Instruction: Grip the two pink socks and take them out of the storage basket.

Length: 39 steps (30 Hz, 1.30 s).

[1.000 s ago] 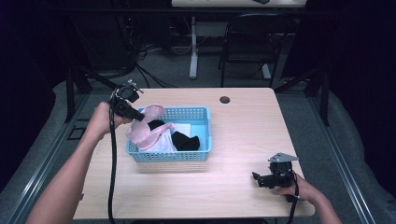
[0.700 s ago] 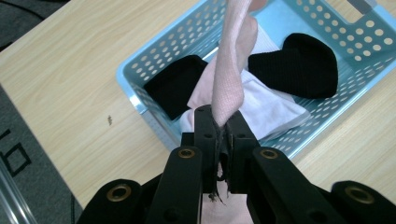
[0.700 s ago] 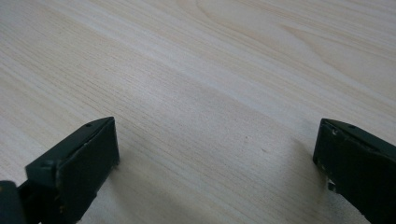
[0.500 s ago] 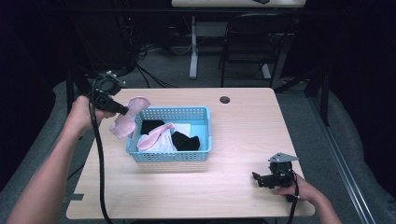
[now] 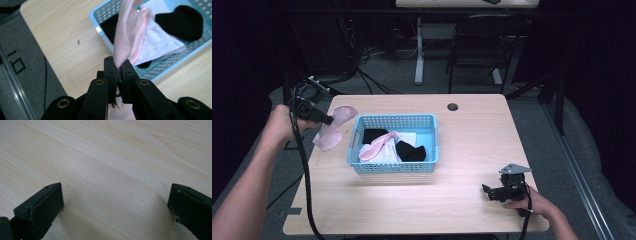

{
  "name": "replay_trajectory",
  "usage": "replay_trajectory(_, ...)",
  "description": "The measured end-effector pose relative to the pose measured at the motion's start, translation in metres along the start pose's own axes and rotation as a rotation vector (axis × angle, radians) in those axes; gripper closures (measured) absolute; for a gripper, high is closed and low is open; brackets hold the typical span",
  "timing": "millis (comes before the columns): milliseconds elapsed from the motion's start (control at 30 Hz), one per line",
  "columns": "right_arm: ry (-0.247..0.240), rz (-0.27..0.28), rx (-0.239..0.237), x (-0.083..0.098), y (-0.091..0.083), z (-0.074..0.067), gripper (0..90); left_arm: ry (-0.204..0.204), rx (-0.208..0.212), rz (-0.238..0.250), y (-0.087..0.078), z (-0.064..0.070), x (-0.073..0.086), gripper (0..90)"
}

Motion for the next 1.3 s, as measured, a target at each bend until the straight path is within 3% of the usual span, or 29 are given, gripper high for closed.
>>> replay_trajectory(300,0.003,0.001,-0.002,0.000,0.000,0.000,0.0,-0.050,-0.019,-0.040,0.004,-0.021,0.024,85.4)
replay_trajectory(567,0.006,0.006,-0.002,0.000,0.000,-0.001,0.0,-0.092,-0.011,-0.097,0.020,-0.031,0.042,85.3)
replay_trajectory(833,0.004,0.006,0.000,0.000,0.000,-0.001,0.0,-0.141,0.001,-0.142,0.049,-0.038,0.061,85.2)
replay_trajectory(1300,0.009,0.007,0.005,0.000,0.000,-0.001,0.0,-0.191,0.038,-0.162,0.092,-0.037,0.079,84.6)
Point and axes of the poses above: each handheld gripper's, and its own axes: y roughly forward along the jaws, x roughly out of its underside, z roughly to its right, the point moved 5 cm from there along y, roughly forward along the jaws, and after that the axes turned 1 degree about z, right-handed, at the moved point
